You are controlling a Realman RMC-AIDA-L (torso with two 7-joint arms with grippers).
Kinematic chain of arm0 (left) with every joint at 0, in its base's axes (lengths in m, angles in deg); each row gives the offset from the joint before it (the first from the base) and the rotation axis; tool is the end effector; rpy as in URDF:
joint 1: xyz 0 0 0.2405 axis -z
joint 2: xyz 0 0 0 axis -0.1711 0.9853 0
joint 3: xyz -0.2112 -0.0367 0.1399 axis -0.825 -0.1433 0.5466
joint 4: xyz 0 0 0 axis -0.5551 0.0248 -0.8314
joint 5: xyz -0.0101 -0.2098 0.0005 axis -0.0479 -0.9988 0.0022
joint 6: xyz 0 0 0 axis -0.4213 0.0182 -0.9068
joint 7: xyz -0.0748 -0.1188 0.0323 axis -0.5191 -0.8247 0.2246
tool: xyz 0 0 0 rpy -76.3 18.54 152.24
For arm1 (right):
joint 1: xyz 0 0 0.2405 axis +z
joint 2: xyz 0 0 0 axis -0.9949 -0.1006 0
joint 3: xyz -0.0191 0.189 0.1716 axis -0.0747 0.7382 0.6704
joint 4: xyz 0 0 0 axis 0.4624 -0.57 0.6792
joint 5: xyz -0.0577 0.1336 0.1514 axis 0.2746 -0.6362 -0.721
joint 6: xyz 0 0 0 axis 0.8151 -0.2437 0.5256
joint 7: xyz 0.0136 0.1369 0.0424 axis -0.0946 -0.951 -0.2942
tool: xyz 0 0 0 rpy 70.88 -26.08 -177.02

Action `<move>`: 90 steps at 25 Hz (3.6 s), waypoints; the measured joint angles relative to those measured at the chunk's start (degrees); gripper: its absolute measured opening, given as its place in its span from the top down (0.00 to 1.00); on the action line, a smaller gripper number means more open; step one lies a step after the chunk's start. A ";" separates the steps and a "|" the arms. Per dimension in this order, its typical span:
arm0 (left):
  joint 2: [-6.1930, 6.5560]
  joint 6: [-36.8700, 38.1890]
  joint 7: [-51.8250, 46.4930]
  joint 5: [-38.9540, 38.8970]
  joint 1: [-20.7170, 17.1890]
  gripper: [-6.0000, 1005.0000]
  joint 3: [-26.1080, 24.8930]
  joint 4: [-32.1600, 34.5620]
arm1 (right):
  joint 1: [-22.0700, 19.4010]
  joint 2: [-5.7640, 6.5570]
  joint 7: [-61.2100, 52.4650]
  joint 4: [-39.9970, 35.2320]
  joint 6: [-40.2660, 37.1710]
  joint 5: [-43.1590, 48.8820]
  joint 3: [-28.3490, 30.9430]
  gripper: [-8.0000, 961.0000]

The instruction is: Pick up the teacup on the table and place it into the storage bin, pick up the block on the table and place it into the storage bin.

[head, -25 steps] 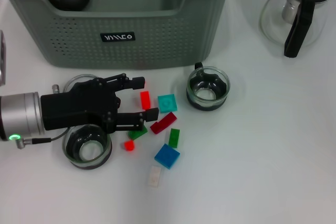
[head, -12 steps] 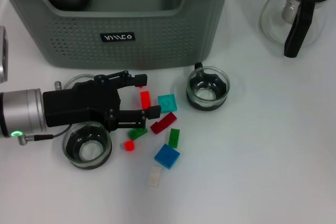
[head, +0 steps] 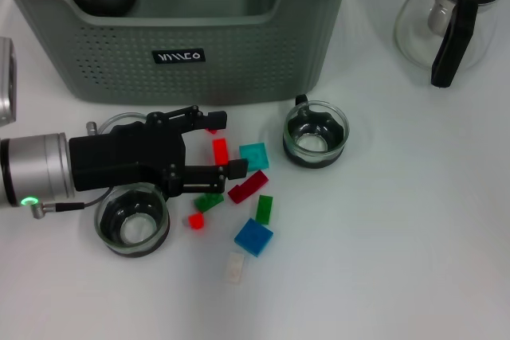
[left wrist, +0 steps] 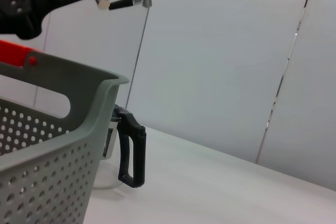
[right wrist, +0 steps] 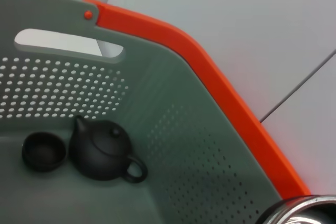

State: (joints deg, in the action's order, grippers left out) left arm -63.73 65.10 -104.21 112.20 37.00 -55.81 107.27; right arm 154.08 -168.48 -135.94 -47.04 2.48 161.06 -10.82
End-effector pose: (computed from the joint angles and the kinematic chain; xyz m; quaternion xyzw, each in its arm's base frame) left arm -0.2825 0.2799 -0.0234 -0.9267 -0.1932 -0.3030 0.1097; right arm 0.0228 0.4882 -0.0695 -0.9440 -0.0566 -0.0102 0.3248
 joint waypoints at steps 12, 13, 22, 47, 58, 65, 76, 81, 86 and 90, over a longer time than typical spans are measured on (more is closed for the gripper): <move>-0.01 -0.05 -0.03 0.00 0.01 0.14 -0.09 0.00 | 0.44 -0.23 5.38 5.60 1.97 -6.65 -0.11 0.93; -0.03 -0.05 -0.03 0.00 0.00 0.14 -0.09 0.00 | 0.33 -0.25 5.38 5.72 2.01 -6.67 -0.11 0.93; -0.17 -0.63 0.00 0.00 0.00 0.14 0.00 0.00 | -0.16 -0.43 7.75 8.19 2.27 -10.17 -0.27 0.93; -0.28 -0.55 0.05 0.00 -0.45 0.14 0.00 -0.09 | -1.08 -0.20 7.63 7.81 0.69 -12.06 -0.98 0.87; -0.10 -0.65 -0.01 0.00 -0.65 0.14 -0.09 -0.09 | -6.71 0.31 2.77 -5.33 -1.51 -10.17 -0.68 0.39; 0.21 -0.50 -0.34 0.08 -0.69 0.14 -0.09 -0.09 | -17.13 0.34 -2.93 -30.14 -15.26 -8.64 -0.33 0.31; 0.27 -0.15 -0.11 0.45 -0.88 0.14 0.17 0.20 | -29.87 0.46 -9.09 -56.89 -58.22 -8.80 0.44 0.32; 0.27 -0.14 -0.07 0.48 -0.88 0.14 0.35 0.31 | -29.08 0.35 -12.27 -54.57 -67.03 -1.06 -1.20 0.31; 0.32 -0.29 0.12 0.48 -0.82 0.14 0.31 0.38 | -25.57 0.21 -14.18 -43.88 -65.93 7.38 -6.03 0.32; 0.34 -0.28 0.14 0.54 -0.72 0.14 0.36 0.38 | -23.80 0.16 -14.15 -39.03 -62.82 8.78 -7.72 0.32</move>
State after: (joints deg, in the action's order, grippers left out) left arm -63.39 64.82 -104.07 112.74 36.28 -55.45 107.65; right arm 130.29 -168.32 -150.09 -86.07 -60.34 169.84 -18.54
